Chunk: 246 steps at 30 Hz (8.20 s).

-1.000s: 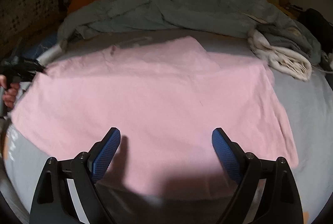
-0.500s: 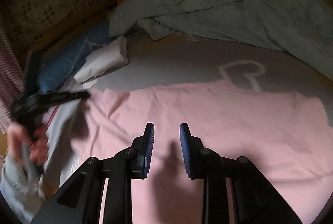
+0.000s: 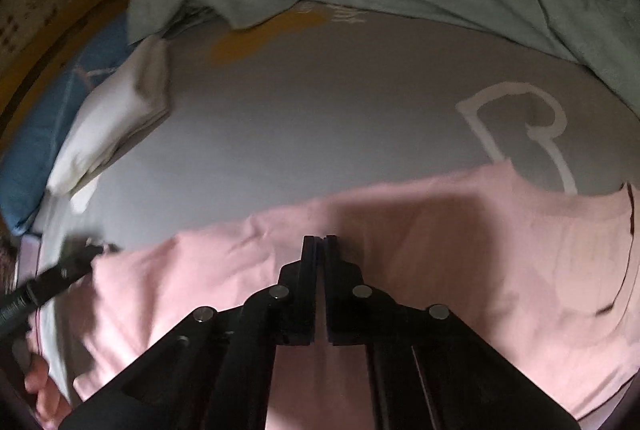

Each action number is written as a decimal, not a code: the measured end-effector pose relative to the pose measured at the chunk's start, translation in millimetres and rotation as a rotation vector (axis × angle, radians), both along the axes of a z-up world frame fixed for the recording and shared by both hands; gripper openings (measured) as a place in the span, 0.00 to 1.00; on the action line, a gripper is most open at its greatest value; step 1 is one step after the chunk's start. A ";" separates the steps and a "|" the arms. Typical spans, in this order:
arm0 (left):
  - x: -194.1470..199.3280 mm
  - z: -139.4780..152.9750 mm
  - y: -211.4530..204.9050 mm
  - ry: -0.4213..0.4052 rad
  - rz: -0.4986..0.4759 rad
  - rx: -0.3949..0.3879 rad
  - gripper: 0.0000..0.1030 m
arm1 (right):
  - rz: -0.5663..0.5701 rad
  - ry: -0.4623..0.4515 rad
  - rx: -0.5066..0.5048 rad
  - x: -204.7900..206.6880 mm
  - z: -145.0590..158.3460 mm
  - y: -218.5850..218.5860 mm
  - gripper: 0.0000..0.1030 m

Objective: Fold small clothes

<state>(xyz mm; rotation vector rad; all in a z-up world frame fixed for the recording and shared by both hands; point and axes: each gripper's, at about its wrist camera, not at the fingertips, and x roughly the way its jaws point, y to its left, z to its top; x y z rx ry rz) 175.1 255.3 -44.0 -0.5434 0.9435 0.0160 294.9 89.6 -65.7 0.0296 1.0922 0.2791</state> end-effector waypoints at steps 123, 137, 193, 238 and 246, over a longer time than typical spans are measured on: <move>-111.8 16.1 -84.2 -0.013 -0.259 0.025 0.37 | 0.298 -0.131 0.290 -160.3 43.6 -49.0 0.28; -153.0 4.9 -80.1 0.023 -0.053 -0.037 0.15 | 0.258 -0.079 0.194 -184.8 12.3 -60.2 0.28; -78.9 110.7 -116.4 -0.448 -0.241 0.433 0.78 | 0.196 -0.261 0.172 -205.0 90.5 -137.5 0.27; -88.6 5.2 -497.8 -0.237 -0.644 0.094 0.95 | -0.341 -0.316 0.155 -83.9 68.0 -487.8 0.04; -78.1 46.4 -475.5 -0.361 -0.523 0.097 0.35 | -0.303 -0.414 0.055 -106.5 96.2 -455.7 0.04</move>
